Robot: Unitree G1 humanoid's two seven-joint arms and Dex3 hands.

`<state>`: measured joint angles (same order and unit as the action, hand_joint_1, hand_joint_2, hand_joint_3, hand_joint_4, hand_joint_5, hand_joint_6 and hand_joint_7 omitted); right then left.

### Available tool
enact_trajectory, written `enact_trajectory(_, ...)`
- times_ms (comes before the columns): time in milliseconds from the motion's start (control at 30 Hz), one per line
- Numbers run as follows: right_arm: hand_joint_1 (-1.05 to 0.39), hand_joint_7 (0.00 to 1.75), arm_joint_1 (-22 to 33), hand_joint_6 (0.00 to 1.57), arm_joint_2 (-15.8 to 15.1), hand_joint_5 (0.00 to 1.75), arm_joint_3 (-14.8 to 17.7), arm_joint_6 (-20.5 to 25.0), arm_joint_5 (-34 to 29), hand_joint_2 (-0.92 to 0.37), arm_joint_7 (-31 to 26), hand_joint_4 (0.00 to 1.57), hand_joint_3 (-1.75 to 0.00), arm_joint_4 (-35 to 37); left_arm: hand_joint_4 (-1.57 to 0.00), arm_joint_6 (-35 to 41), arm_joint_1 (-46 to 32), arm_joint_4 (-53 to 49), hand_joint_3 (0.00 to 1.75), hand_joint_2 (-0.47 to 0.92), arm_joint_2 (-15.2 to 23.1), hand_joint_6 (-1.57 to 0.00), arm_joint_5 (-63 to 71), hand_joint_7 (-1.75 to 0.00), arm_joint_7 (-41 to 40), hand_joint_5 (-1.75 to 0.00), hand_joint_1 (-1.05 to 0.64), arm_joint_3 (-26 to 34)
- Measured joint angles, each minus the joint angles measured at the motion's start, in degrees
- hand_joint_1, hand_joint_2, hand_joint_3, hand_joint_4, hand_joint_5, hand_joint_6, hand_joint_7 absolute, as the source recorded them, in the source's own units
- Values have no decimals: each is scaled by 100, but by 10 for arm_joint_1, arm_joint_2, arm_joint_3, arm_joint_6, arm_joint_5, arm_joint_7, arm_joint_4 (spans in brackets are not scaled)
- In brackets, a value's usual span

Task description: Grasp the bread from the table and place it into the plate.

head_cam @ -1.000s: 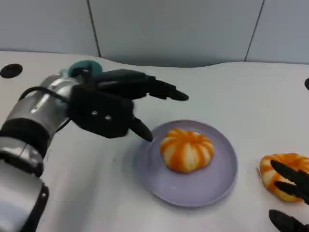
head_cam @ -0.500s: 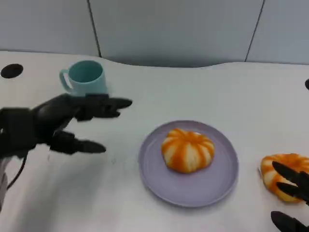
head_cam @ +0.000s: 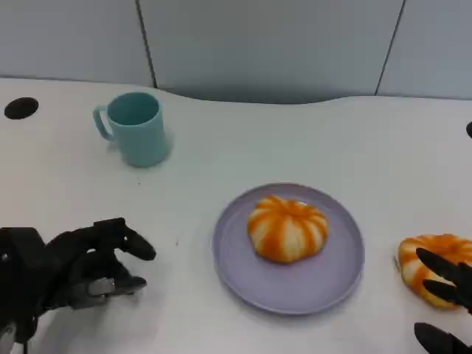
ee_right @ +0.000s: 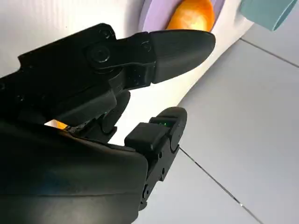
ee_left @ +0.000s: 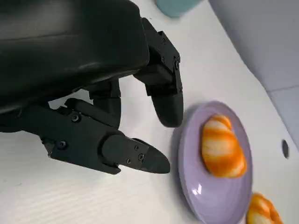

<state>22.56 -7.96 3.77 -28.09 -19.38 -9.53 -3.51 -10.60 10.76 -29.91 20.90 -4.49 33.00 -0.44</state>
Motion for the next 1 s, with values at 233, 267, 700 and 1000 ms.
enact_trajectory(233,-33,0,1,63,-2,7,0,0,3,-92,3,84,-32,0,-66,160,-44,115,5,92,6,-54,12,-175,-21,-175,-21,-1)
enact_trajectory(267,-33,0,1,63,-2,7,0,0,4,-92,3,85,-32,0,-66,174,-50,127,5,92,7,-54,13,-175,-22,-175,-22,-1)
enact_trajectory(700,-33,0,2,63,-3,7,0,0,8,-92,3,85,-32,0,-66,211,-63,160,5,92,8,-55,19,-175,-25,-175,-22,-1)
enact_trajectory(1000,-33,0,2,62,-9,8,4,-9,7,-92,2,87,-32,4,-66,188,-69,167,3,90,14,-55,59,-175,-44,-175,-29,-20)
